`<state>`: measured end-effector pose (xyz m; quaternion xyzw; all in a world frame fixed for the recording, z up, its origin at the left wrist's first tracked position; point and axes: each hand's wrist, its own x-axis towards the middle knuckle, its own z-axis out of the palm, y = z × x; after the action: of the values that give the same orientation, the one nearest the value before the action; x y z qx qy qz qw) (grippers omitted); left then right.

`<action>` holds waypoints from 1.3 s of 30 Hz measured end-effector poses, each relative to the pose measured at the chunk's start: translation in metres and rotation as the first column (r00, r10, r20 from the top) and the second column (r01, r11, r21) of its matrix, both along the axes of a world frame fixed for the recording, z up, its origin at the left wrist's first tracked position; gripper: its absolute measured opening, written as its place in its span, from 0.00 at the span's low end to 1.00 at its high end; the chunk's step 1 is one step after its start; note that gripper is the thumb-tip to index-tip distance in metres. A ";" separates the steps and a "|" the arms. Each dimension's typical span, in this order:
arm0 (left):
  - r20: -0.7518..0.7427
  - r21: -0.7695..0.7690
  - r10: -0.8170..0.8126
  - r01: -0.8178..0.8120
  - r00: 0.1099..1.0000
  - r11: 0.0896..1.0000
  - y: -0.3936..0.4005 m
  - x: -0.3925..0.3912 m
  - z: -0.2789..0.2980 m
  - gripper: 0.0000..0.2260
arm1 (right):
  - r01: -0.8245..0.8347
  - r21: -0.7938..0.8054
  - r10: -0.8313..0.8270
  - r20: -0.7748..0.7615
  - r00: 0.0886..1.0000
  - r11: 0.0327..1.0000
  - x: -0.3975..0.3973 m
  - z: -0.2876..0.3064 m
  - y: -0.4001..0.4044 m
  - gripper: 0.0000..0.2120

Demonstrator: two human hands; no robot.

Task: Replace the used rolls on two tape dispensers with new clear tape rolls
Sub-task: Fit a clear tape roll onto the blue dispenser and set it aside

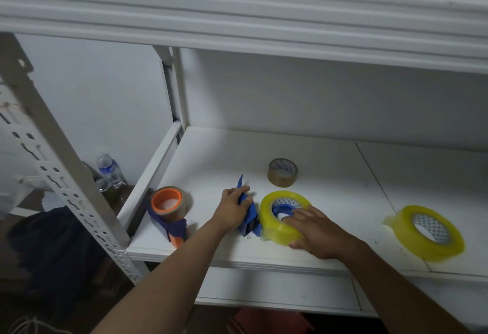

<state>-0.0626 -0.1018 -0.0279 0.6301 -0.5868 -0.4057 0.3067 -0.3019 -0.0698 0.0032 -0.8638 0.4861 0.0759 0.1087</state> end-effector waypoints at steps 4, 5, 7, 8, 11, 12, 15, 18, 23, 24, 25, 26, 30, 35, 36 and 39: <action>-0.010 -0.002 -0.008 0.008 1.000 1.000 0.001 0.001 0.001 0.18 | -0.041 -0.028 0.039 -0.055 0.998 0.999 0.005 0.006 -0.004 0.28; -0.012 -0.001 -0.009 0.009 1.000 1.000 0.001 0.001 0.002 0.18 | -0.035 -0.028 0.033 -0.060 0.998 0.999 0.006 0.007 -0.004 0.29; -0.012 0.003 -0.008 0.008 1.000 1.000 0.001 0.001 0.002 0.18 | 0.005 -0.017 -0.006 -0.048 0.999 1.000 0.007 0.006 -0.003 0.30; -0.009 0.003 -0.008 0.008 1.000 1.000 0.001 0.001 0.002 0.18 | 0.026 -0.014 -0.027 -0.043 0.999 1.000 0.007 0.005 -0.002 0.30; -0.001 0.000 -0.006 0.006 1.000 1.000 0.001 0.001 0.001 0.18 | 0.060 -0.038 -0.062 -0.043 0.997 0.997 0.014 -0.002 0.003 0.28; 0.000 0.000 -0.007 0.007 1.000 1.000 0.001 0.001 0.001 0.18 | 0.066 -0.057 -0.068 -0.046 0.997 0.996 0.018 -0.004 0.005 0.27; 0.005 0.007 -0.010 0.010 1.000 1.000 0.001 0.001 0.001 0.19 | 0.100 -0.099 -0.105 -0.048 0.993 0.990 0.025 -0.012 0.010 0.24; 0.017 0.006 -0.007 0.007 1.000 1.000 0.000 0.000 0.001 0.19 | 0.154 -0.132 -0.158 -0.020 0.987 0.979 0.030 -0.013 0.009 0.24; 0.013 0.013 -0.008 0.008 1.000 1.000 0.000 -0.001 0.001 0.20 | 0.309 -0.171 -0.299 0.080 0.951 0.936 0.051 -0.019 0.006 0.25; 0.014 0.015 -0.009 0.009 1.000 1.000 0.000 -0.001 0.001 0.20 | 0.336 -0.179 -0.323 0.097 0.941 0.925 0.054 -0.022 0.004 0.26; 0.015 0.016 -0.011 0.011 1.000 1.000 0.000 -0.001 0.001 0.20 | 0.355 -0.188 -0.340 0.106 0.934 0.916 0.057 -0.023 0.004 0.27; 0.018 0.017 -0.013 0.013 1.000 1.000 0.000 -0.001 0.001 0.20 | 0.368 -0.189 -0.353 0.108 0.929 0.911 0.059 -0.024 0.003 0.28; 0.027 0.017 -0.013 0.012 1.000 1.000 0.000 -0.001 0.002 0.21 | 0.326 -0.139 -0.310 0.126 0.942 0.935 0.057 -0.024 0.004 0.26; 0.037 0.016 -0.013 0.013 0.999 1.000 -0.001 -0.001 -0.001 0.21 | 0.215 -0.118 -0.206 0.088 0.975 0.969 0.046 -0.021 0.003 0.19; 0.039 0.014 -0.016 0.016 0.999 1.000 -0.001 -0.001 -0.001 0.21 | 0.219 -0.127 -0.208 0.093 0.974 0.967 0.046 -0.022 0.002 0.19; 0.042 0.010 -0.010 0.010 0.999 1.000 -0.001 -0.003 -0.002 0.21 | 0.266 -0.140 -0.251 0.117 0.961 0.954 0.048 -0.026 0.003 0.20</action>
<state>-0.0659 -0.1028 -0.0302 0.6372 -0.5943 -0.3966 0.2891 -0.2537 -0.0669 -0.0226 -0.8012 0.5935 -0.0192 0.0741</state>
